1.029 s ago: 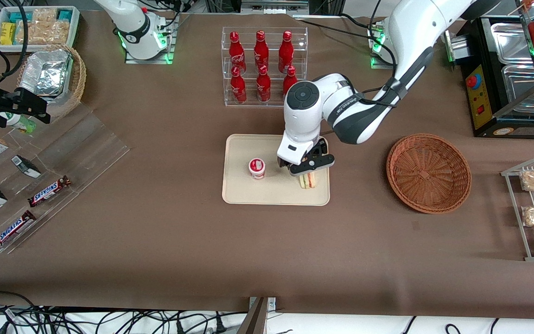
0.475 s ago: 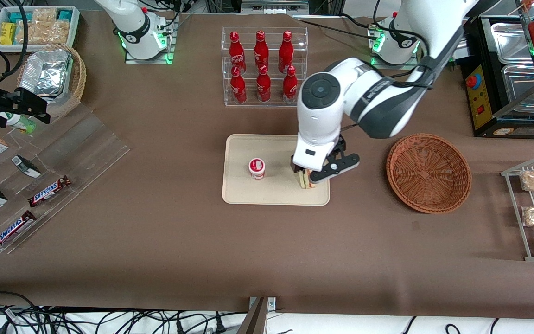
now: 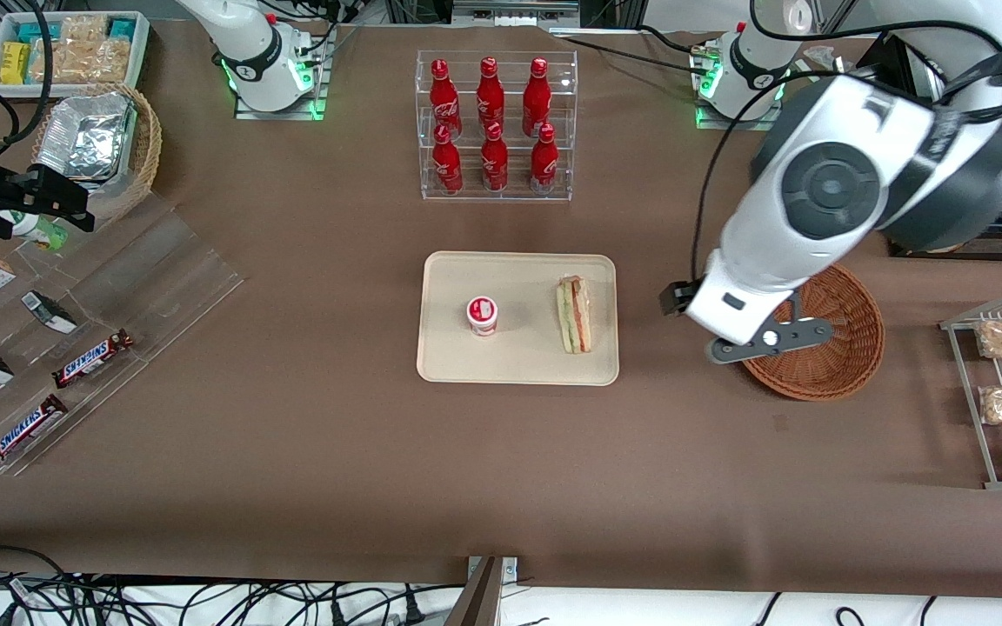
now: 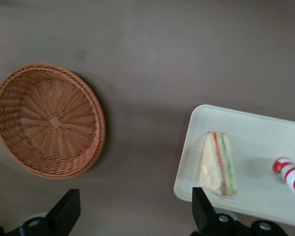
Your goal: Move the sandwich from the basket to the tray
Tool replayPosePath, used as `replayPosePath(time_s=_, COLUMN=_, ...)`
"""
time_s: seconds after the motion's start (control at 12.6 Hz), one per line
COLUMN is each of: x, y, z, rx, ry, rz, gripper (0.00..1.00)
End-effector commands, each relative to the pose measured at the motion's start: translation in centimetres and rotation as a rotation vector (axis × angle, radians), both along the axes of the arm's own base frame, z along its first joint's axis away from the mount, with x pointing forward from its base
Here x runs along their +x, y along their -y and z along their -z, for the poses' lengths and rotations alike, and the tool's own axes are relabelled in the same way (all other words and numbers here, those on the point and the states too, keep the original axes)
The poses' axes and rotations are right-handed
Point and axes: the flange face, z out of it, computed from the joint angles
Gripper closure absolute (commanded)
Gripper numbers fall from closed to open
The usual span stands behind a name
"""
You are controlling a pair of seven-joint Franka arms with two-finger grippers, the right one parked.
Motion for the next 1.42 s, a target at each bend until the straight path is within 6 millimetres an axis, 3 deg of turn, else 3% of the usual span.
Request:
replayPosePath(time_s=0.0, x=1.3, y=-7.3, z=-3.0, rx=-0.097, ry=-0.043, rz=0.112, gripper=0.00)
replayPosePath(time_s=0.16, x=1.3, y=-13.8, z=-5.4, rx=-0.156, ry=-0.029, rz=0.175, gripper=0.00)
replayPosePath(time_s=0.4, x=1.2, y=-18.7, z=-4.7, rx=-0.167, ry=-0.080, rz=0.271, gripper=0.00)
replayPosePath(time_s=0.63, x=1.9, y=-22.1, z=-2.4, rx=-0.137, ry=-0.081, rz=0.272, gripper=0.00)
replayPosePath(time_s=0.79, x=2.1, y=-22.6, z=-0.8, rx=-0.126, ry=-0.081, rz=0.265, gripper=0.00)
replayPosePath(time_s=1.11, x=-0.3, y=-22.8, z=1.4, rx=-0.119, ry=-0.012, rz=0.266, gripper=0.00)
replayPosePath(time_s=1.35, x=-1.0, y=-22.6, z=1.7, rx=-0.113, ry=0.032, rz=0.272, gripper=0.00)
